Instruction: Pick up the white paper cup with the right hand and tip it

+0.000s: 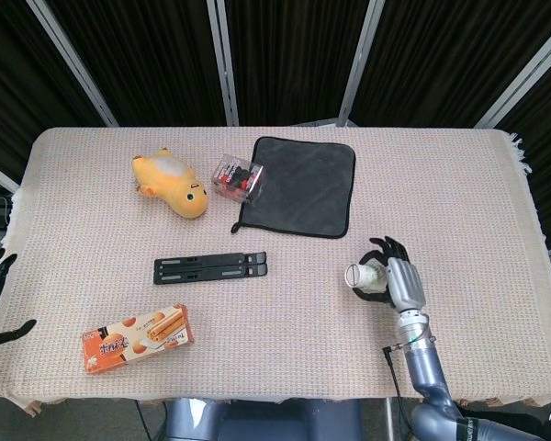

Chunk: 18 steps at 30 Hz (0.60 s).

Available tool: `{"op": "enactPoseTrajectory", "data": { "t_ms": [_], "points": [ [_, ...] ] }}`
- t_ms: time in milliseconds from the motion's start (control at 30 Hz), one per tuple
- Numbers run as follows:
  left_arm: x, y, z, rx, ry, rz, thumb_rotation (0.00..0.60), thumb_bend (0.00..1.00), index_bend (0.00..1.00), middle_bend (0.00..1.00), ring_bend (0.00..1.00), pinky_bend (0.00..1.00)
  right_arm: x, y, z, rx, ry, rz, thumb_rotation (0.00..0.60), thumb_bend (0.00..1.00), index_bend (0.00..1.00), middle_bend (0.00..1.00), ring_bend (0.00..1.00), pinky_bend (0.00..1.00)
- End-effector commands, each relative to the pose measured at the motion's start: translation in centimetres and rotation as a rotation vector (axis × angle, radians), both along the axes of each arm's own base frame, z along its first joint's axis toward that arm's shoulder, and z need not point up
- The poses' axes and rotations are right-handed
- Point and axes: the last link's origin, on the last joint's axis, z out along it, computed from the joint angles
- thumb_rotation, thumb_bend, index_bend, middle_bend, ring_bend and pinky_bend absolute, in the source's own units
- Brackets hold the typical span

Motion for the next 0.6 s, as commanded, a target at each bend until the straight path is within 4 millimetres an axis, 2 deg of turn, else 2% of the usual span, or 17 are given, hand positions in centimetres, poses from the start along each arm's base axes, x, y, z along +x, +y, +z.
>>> {"op": "enactPoseTrajectory", "data": {
  "t_ms": [33, 267, 600],
  "points": [
    [0.0, 0.0, 0.0, 0.001, 0.0, -0.002, 0.6, 0.0, 0.0, 0.0, 0.0, 0.0, -0.1, -0.2, 1.0, 0.085, -0.203, -0.079, 0.6, 0.19, 0.48, 0.19, 0.0, 0.0],
    [0.0, 0.0, -0.1, -0.002, 0.001, -0.001, 0.6, 0.0, 0.0, 0.0, 0.0, 0.0, -0.4, -0.6, 0.5, 0.162, -0.356, -0.14, 0.6, 0.19, 0.48, 0.19, 0.0, 0.0],
    [0.1, -0.1, 0.0, 0.003, -0.002, -0.005, 0.6, 0.0, 0.0, 0.0, 0.0, 0.0, -1.9, -0.8, 0.0, 0.144, -0.312, -0.158, 0.6, 0.19, 0.49, 0.19, 0.0, 0.0]
  ]
}}
